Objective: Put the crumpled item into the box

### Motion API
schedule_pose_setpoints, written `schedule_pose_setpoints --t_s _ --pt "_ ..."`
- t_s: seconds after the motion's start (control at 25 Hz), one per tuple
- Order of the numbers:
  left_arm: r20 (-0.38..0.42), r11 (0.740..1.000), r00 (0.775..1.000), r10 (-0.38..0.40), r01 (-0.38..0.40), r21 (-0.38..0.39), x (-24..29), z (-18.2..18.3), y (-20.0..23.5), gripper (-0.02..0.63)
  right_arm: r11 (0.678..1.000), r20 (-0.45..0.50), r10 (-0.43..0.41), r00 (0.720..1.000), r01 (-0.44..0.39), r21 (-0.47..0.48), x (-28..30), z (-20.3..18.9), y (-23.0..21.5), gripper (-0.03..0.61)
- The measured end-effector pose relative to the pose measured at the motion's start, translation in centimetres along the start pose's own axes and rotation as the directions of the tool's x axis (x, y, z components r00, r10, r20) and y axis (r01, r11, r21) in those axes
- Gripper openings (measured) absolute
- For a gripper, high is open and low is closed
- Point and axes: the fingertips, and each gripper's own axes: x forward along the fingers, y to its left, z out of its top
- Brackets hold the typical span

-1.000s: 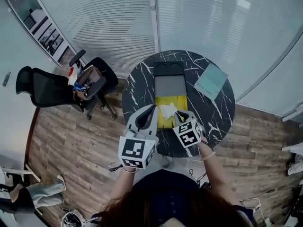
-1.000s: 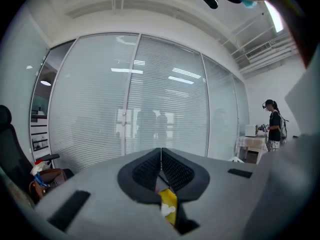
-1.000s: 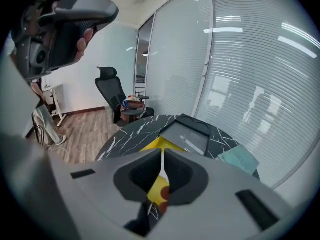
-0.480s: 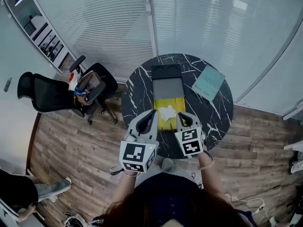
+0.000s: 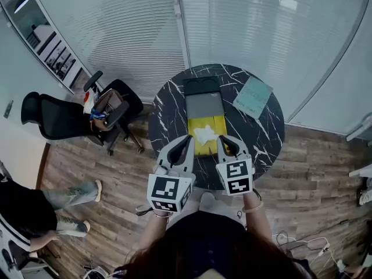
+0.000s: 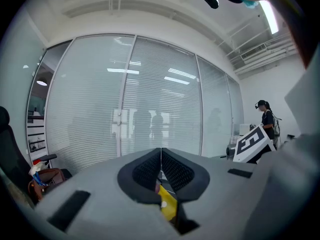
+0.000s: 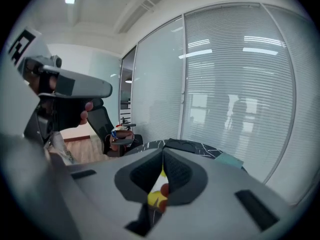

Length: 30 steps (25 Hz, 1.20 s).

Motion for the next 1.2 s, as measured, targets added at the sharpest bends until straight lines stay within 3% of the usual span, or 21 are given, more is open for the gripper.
schedule_pose_setpoints --t_s 1.2 --pt "0.048 0.998 0.997 -0.061 0.061 0.005 -11.9 -0.8 -3.9 0.029 0.993 0.165 -0.102 0.981 0.109 -0.034 -12.6 1.7 6.4 0.026"
